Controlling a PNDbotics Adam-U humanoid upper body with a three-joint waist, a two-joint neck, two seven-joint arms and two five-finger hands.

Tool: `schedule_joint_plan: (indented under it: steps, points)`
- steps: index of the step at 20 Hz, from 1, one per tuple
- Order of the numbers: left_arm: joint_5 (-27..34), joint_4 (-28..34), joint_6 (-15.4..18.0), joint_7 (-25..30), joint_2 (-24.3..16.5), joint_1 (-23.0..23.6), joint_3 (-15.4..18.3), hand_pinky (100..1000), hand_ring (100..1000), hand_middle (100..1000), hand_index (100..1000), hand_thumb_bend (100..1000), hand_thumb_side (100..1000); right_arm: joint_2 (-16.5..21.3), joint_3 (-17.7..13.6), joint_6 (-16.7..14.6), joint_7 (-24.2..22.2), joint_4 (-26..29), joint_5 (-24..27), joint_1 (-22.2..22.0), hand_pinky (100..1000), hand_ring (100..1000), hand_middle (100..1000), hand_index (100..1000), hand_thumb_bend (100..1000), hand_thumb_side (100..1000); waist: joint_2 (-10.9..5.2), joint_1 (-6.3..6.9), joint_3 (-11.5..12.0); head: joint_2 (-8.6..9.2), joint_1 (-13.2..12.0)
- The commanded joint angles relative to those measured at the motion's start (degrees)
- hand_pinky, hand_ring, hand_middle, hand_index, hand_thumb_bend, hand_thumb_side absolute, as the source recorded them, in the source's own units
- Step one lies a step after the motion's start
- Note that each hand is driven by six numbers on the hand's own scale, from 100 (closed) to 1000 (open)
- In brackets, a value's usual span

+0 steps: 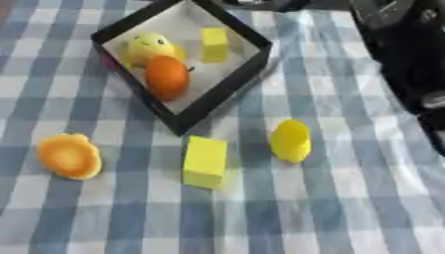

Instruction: Pick up objects on the table and place them in the box.

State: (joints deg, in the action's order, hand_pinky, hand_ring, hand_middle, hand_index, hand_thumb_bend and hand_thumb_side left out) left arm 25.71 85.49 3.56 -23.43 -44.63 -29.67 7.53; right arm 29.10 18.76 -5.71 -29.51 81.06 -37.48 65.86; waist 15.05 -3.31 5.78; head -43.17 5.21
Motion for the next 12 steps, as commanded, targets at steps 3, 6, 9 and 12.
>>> schedule_joint_plan:
  steps: [3, 6, 9, 12]
  points:
    - [-0.6, 0.5, -0.1, 0.0, -3.4, -0.2, 0.6, 767, 791, 847, 900, 838, 575, 9.3, 2.6, 0.6, 0.1, 9.0, 5.1, -3.7, 881, 830, 775, 894, 423, 352, -2.51, -0.62, -0.6, -0.30, -1.3]
    - [-0.7, 0.4, -0.3, 0.1, -3.3, -0.2, 0.3, 766, 790, 847, 900, 838, 576, 14.1, 3.8, 0.1, 0.9, 13.8, 8.1, -7.7, 878, 830, 771, 887, 413, 375, -2.35, -0.77, -0.8, 0.06, -1.6]
    - [-0.8, 0.5, -0.4, 0.2, -3.2, -0.3, 0.2, 765, 790, 847, 900, 838, 577, 18.4, 4.0, -0.7, 3.0, 18.1, 10.8, -11.9, 871, 820, 770, 885, 417, 394, -2.08, -0.69, -0.9, 0.36, -2.0]
    - [-0.9, 0.6, -0.5, 0.3, -3.1, -0.3, 0.1, 764, 789, 846, 900, 839, 576, 22.1, 3.3, 0.6, 4.4, 22.5, 13.5, -16.3, 863, 817, 772, 888, 413, 400, -1.90, -0.53, -0.9, 0.19, -2.2]
